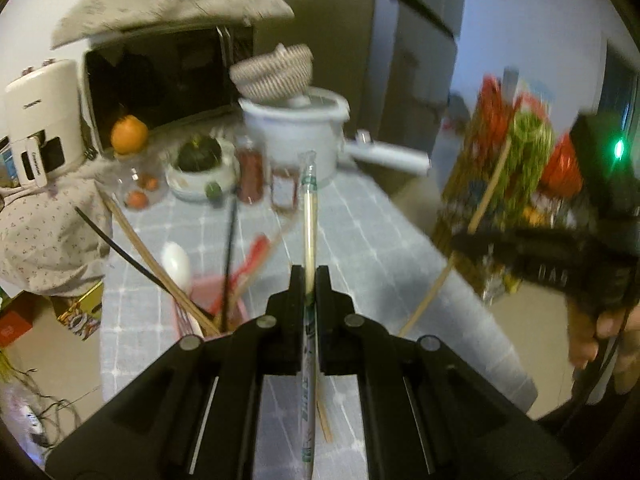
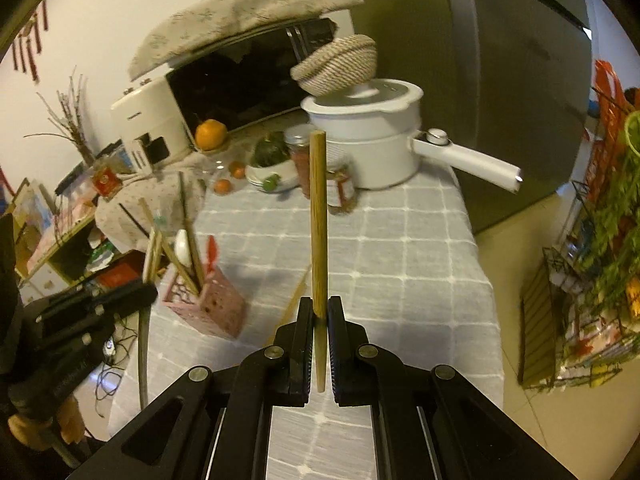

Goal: Organize utensils
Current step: 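Carry both held chopsticks up toward the pink basket with both tools, then lower the green-printed chopstick into the pink basket and open the left tool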

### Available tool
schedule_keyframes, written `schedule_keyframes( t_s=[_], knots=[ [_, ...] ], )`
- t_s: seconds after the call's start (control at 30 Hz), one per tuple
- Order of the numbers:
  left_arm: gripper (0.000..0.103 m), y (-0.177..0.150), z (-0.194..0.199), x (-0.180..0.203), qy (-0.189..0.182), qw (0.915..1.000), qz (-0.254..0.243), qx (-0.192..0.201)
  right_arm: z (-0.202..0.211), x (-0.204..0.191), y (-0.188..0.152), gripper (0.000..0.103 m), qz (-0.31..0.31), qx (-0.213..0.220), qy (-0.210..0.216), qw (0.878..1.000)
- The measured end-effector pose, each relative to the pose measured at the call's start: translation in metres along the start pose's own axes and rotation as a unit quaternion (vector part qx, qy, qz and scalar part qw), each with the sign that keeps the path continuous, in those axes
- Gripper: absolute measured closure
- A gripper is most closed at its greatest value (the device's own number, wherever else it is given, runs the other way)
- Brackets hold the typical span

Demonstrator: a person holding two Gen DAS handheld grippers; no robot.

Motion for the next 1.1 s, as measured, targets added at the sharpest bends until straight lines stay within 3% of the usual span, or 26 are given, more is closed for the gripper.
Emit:
schedule_keyframes(
  t_s=[0.27, 0.5, 0.9, 1.1],
  knots=[
    [0.097, 0.025, -0.005, -0.061, 0.013, 0.9925, 0.095, 0.076, -0.013, -0.024, 0.001, 0.096, 0.005, -0.006, 0.012, 1.000],
    [0.097, 0.044, -0.006, -0.088, 0.062, 0.9803, 0.089, 0.165, -0.027, -0.035, 0.003, 0.096, -0.001, -0.015, 0.016, 1.000],
    [0.097, 0.042, -0.036, -0.118, 0.149, 0.9683, 0.073, 0.186, -0.038, -0.054, 0.006, 0.096, 0.006, -0.015, 0.022, 1.000],
    [0.097, 0.037, -0.045, -0.125, 0.152, 0.9680, 0.085, 0.181, -0.040, -0.059, 0.006, 0.096, 0.005, -0.016, 0.023, 1.000]
  ],
)
Point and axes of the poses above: each gripper's, at about its wrist camera, not at the fingertips, and z roughly against the way its jaws point, x to its right, y to its top, the point moved 10 cm from there along -z, roughly the way its jaws point, and after that the axes turned 2 degrees about x, right-handed, at the moved point
